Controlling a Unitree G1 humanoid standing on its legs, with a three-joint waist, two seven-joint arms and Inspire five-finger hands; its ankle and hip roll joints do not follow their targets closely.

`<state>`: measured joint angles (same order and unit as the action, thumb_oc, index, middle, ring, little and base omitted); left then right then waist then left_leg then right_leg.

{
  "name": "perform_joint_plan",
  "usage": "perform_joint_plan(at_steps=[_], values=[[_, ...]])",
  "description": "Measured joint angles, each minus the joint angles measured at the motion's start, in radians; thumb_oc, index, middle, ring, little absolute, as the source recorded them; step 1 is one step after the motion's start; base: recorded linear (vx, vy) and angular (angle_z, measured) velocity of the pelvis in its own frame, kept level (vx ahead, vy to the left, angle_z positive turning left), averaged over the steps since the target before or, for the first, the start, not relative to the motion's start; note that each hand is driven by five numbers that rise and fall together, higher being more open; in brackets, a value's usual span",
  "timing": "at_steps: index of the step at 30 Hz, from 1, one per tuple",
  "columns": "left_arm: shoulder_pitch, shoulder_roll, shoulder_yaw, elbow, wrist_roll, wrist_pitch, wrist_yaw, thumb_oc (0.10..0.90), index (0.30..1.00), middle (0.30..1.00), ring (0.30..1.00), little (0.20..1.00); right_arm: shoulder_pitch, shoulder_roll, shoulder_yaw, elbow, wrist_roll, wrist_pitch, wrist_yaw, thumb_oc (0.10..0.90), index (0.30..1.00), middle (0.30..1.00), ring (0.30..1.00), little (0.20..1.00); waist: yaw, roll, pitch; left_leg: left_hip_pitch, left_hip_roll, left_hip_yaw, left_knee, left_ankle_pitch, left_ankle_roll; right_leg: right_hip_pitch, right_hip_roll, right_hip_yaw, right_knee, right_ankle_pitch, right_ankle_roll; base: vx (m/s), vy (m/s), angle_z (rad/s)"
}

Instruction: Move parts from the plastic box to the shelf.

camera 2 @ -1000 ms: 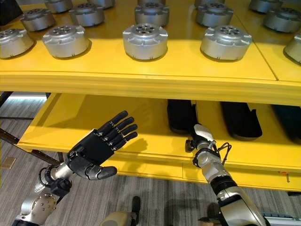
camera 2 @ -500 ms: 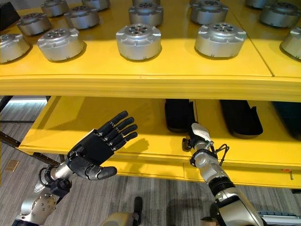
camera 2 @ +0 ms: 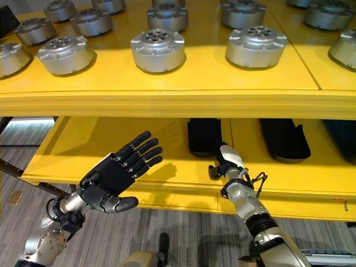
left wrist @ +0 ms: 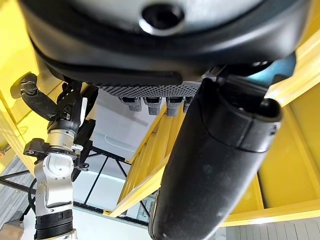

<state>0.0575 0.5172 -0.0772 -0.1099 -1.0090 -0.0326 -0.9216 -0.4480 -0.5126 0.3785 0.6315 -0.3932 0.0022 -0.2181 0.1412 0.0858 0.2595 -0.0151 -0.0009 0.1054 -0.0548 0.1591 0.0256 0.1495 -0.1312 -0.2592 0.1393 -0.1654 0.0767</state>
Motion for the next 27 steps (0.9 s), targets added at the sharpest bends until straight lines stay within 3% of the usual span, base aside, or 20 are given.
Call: perform_joint_plan(at_steps=[6,10,16,27], values=[[0.000,-0.014,0.000,0.000,0.000,-0.001,0.000,0.900,1.000,1.000,1.000,1.000,0.009,0.001,-0.001,0.000,-0.042,0.000,-0.060,0.900,1.000,1.000,1.000,1.000,0.000,0.000,0.000,0.000,0.000,0.000,0.000,0.000,0.000,-0.001,0.000,0.000,0.000,0.000,0.000,0.00,0.000,0.00],[0.001,-0.014,0.000,0.000,0.000,-0.013,0.002,0.900,1.000,1.000,1.000,1.000,0.010,0.001,-0.012,0.002,-0.059,0.010,-0.159,0.900,1.000,1.000,1.000,1.000,0.000,0.000,0.000,0.000,0.000,0.001,0.000,0.000,0.000,-0.001,-0.001,0.001,0.000,0.000,0.000,0.00,0.000,0.00],[0.000,-0.014,0.000,0.000,-0.001,-0.014,0.003,0.900,1.000,1.000,1.000,1.000,0.013,0.002,-0.012,0.002,-0.078,0.009,-0.197,0.900,1.000,1.000,1.000,1.000,-0.002,0.000,0.000,0.000,0.000,0.001,-0.001,0.000,0.000,-0.001,-0.001,0.001,0.000,0.000,0.000,0.00,0.000,0.00],[0.003,-0.013,-0.003,-0.012,-0.006,-0.020,0.027,0.900,1.000,1.000,1.000,1.000,0.034,0.001,-0.016,-0.036,-0.197,-0.114,-0.321,0.900,1.000,1.000,1.000,1.000,-0.004,0.006,0.001,0.000,0.000,0.006,-0.004,0.000,0.000,-0.003,-0.002,0.003,-0.001,0.000,0.000,0.00,0.003,0.00]])
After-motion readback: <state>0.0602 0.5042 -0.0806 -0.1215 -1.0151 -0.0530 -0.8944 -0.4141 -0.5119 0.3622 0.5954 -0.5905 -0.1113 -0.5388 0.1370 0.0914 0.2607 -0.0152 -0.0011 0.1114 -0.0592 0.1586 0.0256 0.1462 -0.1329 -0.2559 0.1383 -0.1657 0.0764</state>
